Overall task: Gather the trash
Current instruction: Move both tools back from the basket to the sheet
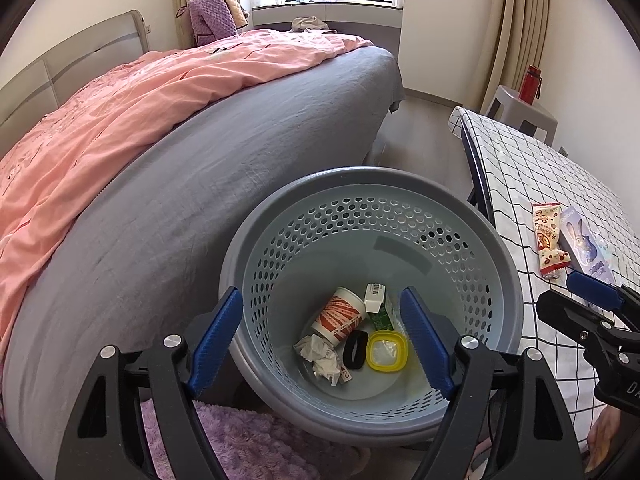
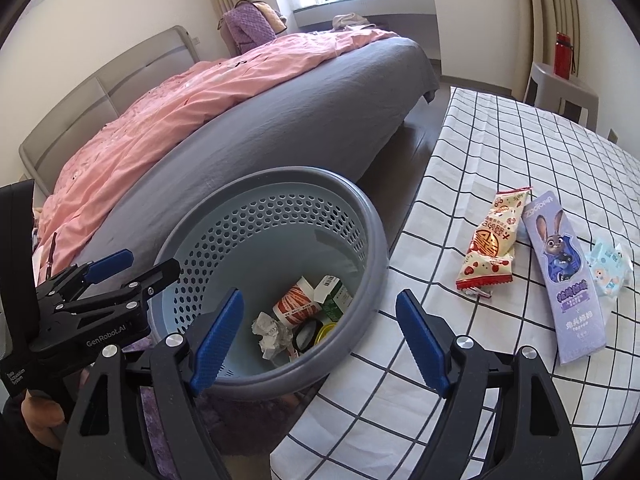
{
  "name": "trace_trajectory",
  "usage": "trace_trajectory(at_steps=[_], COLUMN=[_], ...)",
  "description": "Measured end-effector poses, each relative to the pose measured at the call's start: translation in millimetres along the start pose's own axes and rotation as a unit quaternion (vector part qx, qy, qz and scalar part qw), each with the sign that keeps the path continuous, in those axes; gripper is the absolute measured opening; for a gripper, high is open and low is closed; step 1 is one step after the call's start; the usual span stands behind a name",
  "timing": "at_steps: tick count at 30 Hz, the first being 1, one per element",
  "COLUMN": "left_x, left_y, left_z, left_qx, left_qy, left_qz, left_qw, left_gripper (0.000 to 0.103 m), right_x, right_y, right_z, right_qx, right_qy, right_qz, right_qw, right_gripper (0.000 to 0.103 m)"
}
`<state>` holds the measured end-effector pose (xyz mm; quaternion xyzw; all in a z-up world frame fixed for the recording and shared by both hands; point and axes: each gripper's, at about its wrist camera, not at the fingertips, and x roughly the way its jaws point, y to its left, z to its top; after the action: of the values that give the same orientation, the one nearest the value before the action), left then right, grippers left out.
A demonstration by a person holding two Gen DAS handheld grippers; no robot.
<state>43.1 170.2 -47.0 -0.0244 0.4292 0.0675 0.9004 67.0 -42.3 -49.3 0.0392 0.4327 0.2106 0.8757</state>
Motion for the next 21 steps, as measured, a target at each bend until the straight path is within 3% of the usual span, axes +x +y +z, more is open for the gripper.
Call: trace_trajectory(at_steps=[21], left_x=[-10.4], left_y=[-85.0], left_z=[-12.5], left_qx=[0.046], left_qy=[0.011], left_qz=[-0.042], left_qw=[0.9980], left_gripper=[0.077], right_x=[-56.1], right_y=[-108.7], right_z=[-39.3], right_qx=[0.070], right_qy=[-0.014], right_qz=[-0.077], right_qw=[0.994], right_gripper=[0.077])
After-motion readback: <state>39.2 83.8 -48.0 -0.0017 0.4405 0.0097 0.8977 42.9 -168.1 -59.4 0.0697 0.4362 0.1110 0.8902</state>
